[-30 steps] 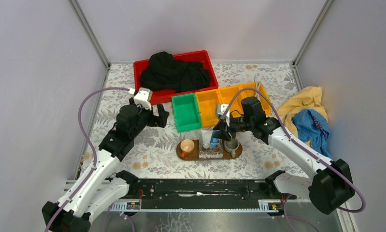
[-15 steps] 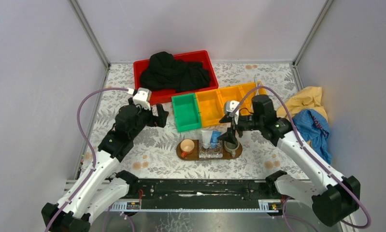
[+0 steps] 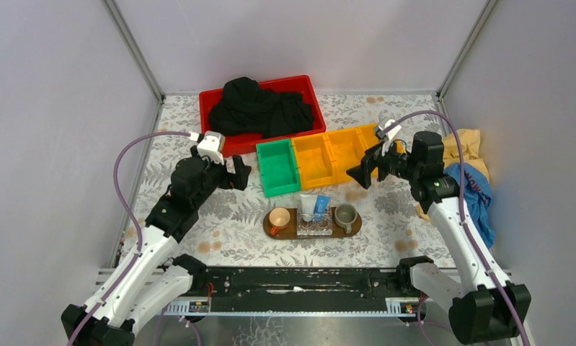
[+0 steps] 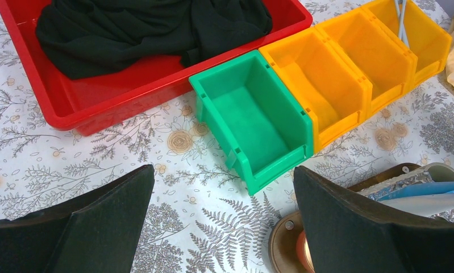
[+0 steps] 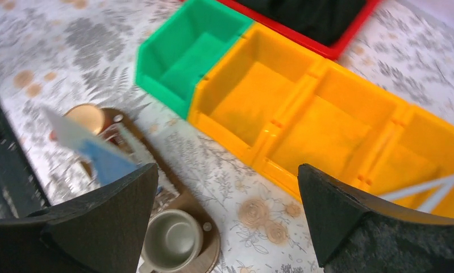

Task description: Prepare toiletry sets of a toothbrush and toothpaste on the tray

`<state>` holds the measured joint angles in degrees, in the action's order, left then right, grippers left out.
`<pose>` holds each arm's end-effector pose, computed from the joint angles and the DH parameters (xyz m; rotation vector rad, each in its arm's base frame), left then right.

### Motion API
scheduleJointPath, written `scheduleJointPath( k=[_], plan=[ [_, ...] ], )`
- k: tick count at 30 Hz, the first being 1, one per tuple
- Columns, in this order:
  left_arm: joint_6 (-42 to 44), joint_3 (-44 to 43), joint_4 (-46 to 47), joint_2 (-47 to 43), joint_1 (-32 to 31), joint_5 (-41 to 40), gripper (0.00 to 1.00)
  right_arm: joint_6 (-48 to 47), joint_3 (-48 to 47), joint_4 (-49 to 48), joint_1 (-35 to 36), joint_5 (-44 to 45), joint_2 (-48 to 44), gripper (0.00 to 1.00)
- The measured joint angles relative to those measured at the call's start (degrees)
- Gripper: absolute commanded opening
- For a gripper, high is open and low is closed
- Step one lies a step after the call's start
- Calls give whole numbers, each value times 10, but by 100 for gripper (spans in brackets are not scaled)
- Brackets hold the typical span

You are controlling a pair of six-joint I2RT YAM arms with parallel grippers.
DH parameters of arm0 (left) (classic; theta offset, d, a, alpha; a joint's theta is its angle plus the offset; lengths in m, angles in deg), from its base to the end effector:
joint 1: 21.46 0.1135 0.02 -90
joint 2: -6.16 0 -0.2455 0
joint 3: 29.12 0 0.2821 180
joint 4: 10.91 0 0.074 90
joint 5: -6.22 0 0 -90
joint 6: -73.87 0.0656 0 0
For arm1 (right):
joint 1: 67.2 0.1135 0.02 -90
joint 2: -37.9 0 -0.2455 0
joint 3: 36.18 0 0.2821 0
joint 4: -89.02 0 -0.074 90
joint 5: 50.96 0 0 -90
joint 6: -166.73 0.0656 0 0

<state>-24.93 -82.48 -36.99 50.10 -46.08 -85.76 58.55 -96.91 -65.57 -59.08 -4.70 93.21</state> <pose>0.2330 -0.1043 0.2900 0.2345 1.8632 -0.3709 0.2660 0.0838 0.3005 -0.8992 1.6322 0.6071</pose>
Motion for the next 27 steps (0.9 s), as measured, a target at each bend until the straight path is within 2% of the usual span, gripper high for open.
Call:
scheduleJointPath(
  k=[4, 9, 14, 21, 27],
  plan=[
    [0, 0, 0, 0, 0, 0, 100, 60, -7, -22, -10, 101, 53, 99],
    [0, 0, 0, -1, 0, 1, 100, 101, -37, -29, -26, 224, 134, 93],
    [0, 0, 0, -1, 0, 1, 100, 122, -59, -47, -29, 306, 178, 77],
    [0, 0, 0, -2, 0, 1, 100, 149, -110, -63, -34, 364, 254, 44],
    [0, 0, 0, -2, 0, 1, 100, 180, -167, -52, -50, 377, 337, 41]
  ],
)
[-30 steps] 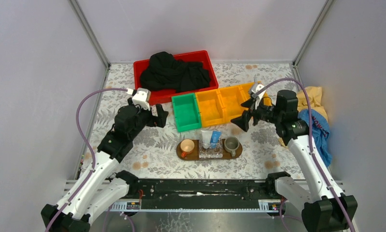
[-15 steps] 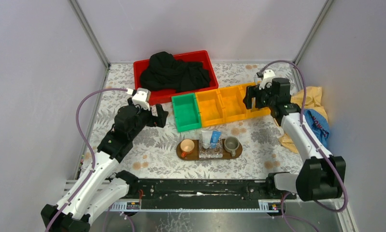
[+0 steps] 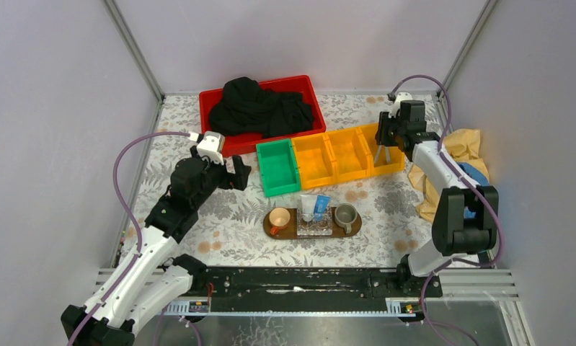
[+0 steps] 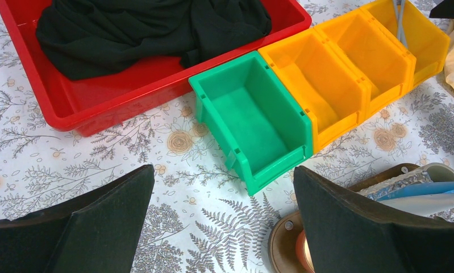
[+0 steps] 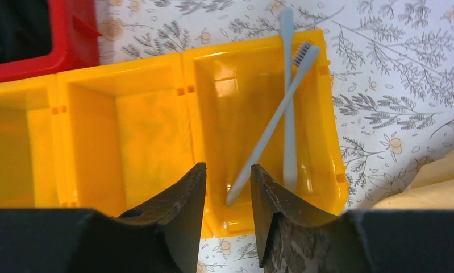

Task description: Prepare toiletry sets of a toothbrush and toothpaste on the tray

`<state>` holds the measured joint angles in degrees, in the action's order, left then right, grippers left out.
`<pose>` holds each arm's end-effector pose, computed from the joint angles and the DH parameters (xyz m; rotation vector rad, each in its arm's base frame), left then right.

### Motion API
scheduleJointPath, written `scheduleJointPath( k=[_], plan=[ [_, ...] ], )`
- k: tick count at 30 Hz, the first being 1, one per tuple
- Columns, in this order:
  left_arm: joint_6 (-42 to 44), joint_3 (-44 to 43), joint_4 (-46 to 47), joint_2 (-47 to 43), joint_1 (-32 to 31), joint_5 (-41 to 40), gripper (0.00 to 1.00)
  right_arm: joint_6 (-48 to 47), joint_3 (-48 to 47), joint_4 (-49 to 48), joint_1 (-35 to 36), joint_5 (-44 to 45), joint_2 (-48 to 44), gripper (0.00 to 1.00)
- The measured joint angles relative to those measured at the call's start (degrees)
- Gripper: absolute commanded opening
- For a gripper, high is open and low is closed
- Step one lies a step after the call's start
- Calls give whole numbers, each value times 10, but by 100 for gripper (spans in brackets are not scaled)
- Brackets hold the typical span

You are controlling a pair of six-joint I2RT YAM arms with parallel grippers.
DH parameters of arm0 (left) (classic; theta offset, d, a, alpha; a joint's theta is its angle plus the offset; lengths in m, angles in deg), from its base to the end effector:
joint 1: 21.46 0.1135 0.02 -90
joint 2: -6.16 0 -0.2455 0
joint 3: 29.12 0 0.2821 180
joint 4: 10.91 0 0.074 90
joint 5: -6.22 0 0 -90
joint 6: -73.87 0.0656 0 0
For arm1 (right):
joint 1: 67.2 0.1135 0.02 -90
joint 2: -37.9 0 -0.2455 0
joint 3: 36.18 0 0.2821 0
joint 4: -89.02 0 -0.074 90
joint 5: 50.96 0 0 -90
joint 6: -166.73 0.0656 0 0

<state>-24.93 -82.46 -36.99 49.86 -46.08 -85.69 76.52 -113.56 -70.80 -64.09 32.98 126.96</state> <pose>0.2323 -0.1040 0.2909 0.2348 1.8595 -0.3729 0.4095 0.0292 0.2284 -0.1241 2.1231 0.1424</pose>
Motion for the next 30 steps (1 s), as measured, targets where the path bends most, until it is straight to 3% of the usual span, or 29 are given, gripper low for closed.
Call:
scheduleJointPath(
  k=[30],
  plan=[
    [0, 1, 0, 0, 0, 1, 100, 29, -36, 4, -14, 37, 162, 32]
  ],
)
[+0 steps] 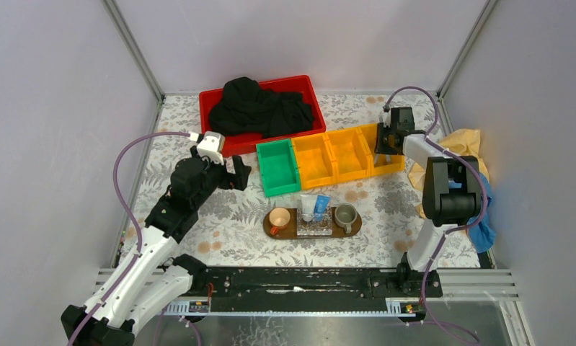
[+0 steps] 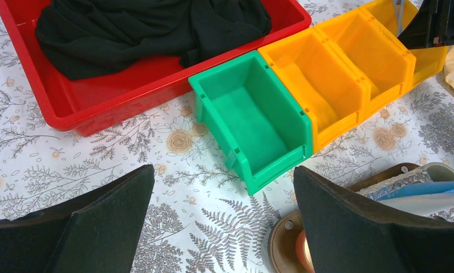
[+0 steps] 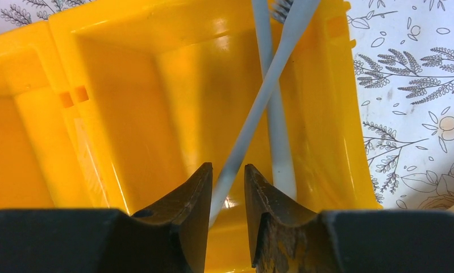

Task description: Prepare toiletry sets of a toothbrush and toothpaste on the tray

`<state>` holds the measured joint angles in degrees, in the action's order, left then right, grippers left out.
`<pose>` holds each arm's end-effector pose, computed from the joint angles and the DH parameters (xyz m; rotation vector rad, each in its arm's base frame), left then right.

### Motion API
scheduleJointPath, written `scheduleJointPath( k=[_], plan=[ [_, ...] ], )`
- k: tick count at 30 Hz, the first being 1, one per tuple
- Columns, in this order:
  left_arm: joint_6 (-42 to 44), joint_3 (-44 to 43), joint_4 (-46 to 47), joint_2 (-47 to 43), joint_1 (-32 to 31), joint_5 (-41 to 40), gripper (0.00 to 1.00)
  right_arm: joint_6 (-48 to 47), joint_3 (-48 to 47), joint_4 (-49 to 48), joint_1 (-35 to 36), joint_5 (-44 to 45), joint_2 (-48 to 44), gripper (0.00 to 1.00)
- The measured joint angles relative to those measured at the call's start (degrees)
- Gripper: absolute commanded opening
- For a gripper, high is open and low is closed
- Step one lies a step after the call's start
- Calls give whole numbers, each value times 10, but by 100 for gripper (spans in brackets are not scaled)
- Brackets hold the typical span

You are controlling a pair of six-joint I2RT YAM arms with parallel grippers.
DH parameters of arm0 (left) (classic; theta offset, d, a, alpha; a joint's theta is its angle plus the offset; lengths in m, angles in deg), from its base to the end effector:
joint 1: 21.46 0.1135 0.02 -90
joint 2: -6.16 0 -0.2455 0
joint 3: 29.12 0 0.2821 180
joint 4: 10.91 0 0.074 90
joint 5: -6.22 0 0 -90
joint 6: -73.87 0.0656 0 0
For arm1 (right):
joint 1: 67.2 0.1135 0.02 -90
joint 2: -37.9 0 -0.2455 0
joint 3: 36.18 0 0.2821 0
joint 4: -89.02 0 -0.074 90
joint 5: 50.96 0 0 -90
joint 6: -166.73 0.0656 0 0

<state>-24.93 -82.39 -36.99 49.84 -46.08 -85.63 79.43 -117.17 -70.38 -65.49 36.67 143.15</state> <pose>0.2322 -0.1041 0.2904 0.2356 1.8603 -0.3737 0.4404 0.0159 0.1360 0.0001 2.3546 0.0863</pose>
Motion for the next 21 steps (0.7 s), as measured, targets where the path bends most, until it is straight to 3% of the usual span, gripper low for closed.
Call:
scheduleJointPath(
  k=[10, 21],
  plan=[
    [0, 0, 0, 0, 0, 5, 100, 2, -8, 2, 0, -1, 10, 24],
    [0, 0, 0, 0, 0, 5, 100, 7, -12, 2, 0, -1, 20, 30]
  ],
)
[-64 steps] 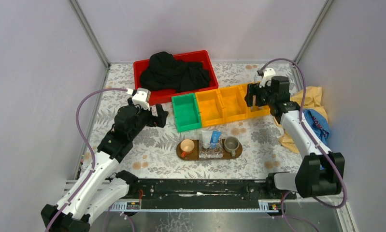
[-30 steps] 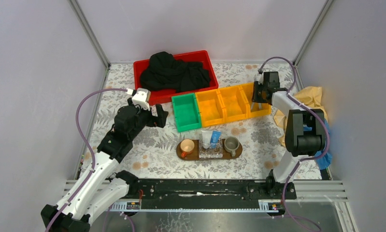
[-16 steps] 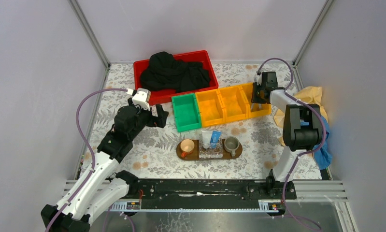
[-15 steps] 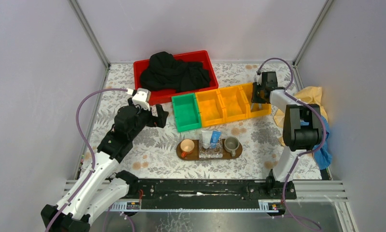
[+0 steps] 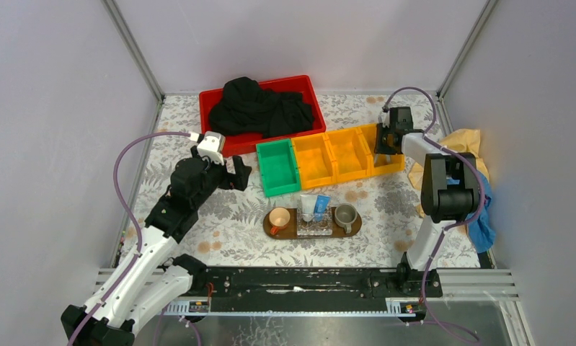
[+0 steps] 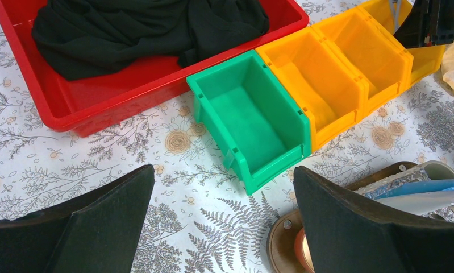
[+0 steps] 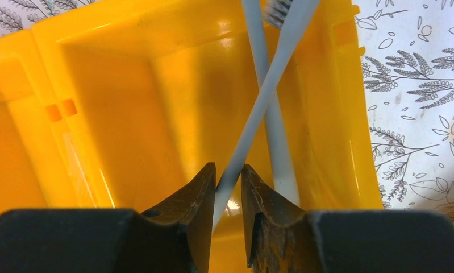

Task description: Prepare toiletry sets of a toothbrush and toothpaste on the tray

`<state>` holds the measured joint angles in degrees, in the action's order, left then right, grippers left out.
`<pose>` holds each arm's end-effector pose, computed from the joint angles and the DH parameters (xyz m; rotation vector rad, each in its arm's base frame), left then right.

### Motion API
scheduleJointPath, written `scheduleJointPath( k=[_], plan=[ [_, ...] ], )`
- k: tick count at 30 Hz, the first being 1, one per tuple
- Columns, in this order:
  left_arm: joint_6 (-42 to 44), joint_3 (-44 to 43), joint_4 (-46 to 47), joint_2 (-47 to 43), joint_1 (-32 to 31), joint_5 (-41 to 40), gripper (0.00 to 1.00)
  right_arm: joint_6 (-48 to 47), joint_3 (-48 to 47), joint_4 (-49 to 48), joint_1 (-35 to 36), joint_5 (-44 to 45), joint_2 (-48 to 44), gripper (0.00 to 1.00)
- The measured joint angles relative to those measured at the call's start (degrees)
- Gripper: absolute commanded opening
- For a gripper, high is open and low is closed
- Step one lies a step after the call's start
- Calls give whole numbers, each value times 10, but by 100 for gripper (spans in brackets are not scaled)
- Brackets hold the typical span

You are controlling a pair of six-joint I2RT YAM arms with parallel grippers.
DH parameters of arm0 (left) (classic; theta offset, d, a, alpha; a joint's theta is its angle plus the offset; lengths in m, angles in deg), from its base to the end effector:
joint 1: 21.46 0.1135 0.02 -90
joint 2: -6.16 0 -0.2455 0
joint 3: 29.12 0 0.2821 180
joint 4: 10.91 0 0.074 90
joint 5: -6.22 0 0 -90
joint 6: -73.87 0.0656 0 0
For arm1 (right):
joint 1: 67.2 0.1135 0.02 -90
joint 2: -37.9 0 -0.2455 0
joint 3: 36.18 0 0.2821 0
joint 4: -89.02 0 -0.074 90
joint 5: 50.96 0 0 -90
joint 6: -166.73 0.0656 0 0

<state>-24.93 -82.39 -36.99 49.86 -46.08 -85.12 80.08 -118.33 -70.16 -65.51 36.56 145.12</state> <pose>0.2320 -0.1046 0.2903 0.2420 1.8607 -0.3818 0.4450 0.0160 0.1283 0.0136 2.3727 0.0936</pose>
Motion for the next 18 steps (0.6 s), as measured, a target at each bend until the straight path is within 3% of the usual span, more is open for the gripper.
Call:
scheduleJointPath(
  k=[3, 9, 18],
  plan=[
    [0, 0, 0, 0, 0, 0, 100, 0, -3, 1, 0, 0, 10, 26],
    [0, 0, 0, 0, 0, 0, 100, 4, -8, -3, 0, 0, 13, 5],
    [0, 0, 0, 0, 0, 0, 100, -1, 22, -13, -4, -2, -45, 0]
  ],
)
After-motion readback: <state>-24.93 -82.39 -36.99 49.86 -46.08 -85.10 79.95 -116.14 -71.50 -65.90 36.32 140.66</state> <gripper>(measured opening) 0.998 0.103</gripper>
